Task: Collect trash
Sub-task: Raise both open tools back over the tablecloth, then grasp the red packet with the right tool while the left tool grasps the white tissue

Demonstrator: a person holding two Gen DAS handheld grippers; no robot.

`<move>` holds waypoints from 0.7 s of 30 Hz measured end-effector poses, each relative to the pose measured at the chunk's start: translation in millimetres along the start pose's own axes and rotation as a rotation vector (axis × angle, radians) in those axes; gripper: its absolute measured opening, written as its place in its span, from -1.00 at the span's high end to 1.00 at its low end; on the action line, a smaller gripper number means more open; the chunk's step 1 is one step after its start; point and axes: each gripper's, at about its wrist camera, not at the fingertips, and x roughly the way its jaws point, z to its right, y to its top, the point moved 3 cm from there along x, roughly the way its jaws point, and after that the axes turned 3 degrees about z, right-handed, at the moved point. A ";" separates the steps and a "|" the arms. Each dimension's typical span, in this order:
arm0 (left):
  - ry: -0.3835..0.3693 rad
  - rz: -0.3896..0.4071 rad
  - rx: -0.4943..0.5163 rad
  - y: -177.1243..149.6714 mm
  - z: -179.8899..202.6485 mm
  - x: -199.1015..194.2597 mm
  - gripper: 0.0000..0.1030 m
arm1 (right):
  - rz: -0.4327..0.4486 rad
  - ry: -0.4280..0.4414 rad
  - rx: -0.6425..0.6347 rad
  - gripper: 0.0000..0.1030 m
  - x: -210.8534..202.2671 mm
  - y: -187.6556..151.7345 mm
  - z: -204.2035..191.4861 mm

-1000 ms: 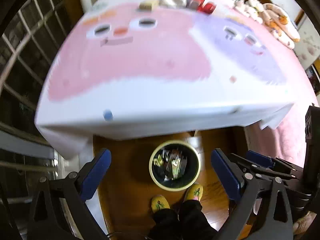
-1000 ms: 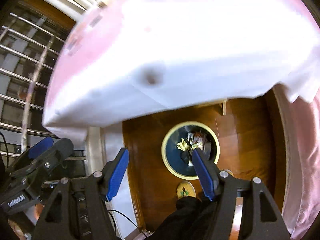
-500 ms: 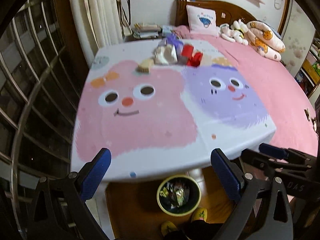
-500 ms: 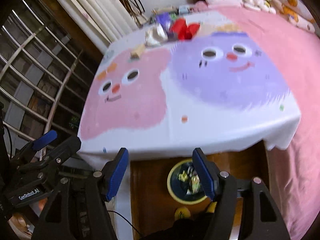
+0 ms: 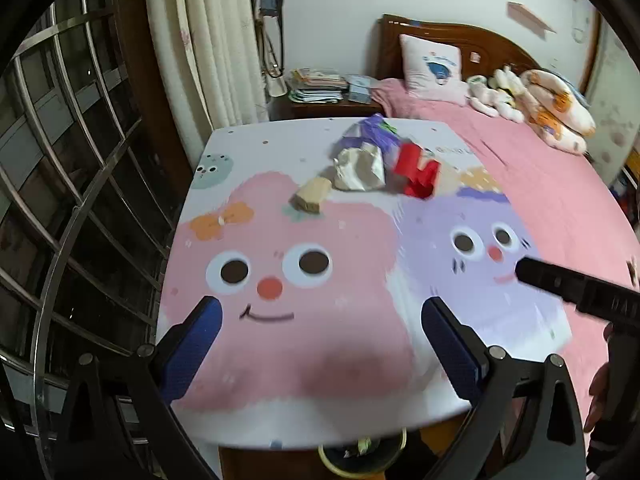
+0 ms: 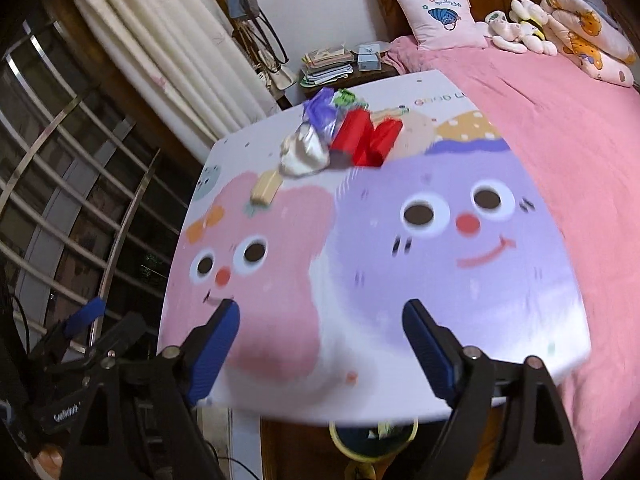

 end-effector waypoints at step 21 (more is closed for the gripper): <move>0.142 -0.203 -0.104 120.5 43.8 189.1 -0.92 | -0.238 0.079 0.086 -0.68 224.8 180.0 82.6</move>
